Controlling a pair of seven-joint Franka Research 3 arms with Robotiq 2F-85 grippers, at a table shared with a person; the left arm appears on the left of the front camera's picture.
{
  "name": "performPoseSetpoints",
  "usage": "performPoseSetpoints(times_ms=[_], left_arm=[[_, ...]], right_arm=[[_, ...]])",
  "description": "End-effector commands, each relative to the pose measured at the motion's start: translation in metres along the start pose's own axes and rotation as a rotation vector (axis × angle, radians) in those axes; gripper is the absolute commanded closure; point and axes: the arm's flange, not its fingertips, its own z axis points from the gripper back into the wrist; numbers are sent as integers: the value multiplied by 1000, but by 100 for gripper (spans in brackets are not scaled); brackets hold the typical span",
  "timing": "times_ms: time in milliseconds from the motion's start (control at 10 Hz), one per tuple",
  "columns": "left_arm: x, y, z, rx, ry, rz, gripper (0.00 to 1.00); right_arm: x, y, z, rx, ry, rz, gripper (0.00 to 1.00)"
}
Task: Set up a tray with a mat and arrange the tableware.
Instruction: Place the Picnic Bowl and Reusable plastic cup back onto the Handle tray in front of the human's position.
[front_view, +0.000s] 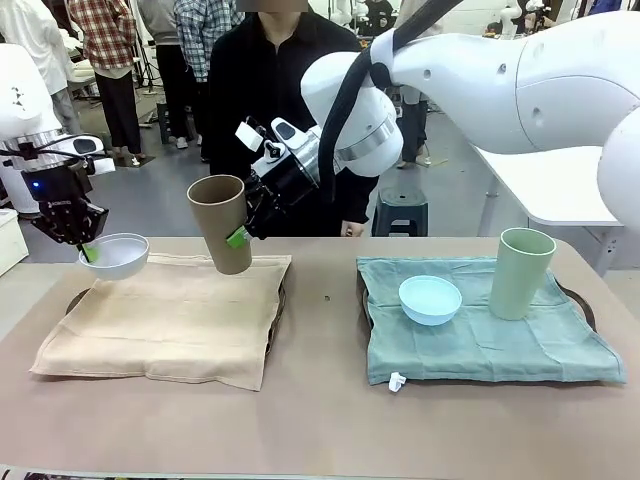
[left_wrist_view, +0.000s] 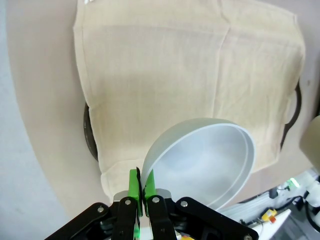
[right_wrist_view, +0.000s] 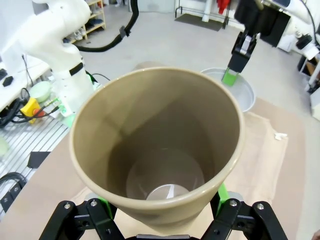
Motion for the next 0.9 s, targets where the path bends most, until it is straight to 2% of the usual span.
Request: performPoseSetpoints(times_ms=[0, 100, 200, 300, 400, 800], left_arm=[[-4, -1, 8, 2, -19, -6, 96], [-4, -1, 8, 2, -19, -6, 96], [-1, -1, 3, 0, -6, -1, 96], [2, -6, -5, -56, 36, -33, 96], [5, -13, -12, -35, 15, -44, 96], [32, -21, -39, -23, 48, -62, 96]], right_arm=[[8, 2, 4, 1, 13, 18, 15], [0, 0, 0, 0, 0, 0, 15], [-21, -6, -8, 59, -51, 21, 15], [-34, -10, -16, 85, -80, 65, 15], [-43, -15, -24, 107, -92, 78, 15], [-58, -23, -40, 130, -112, 144, 15]])
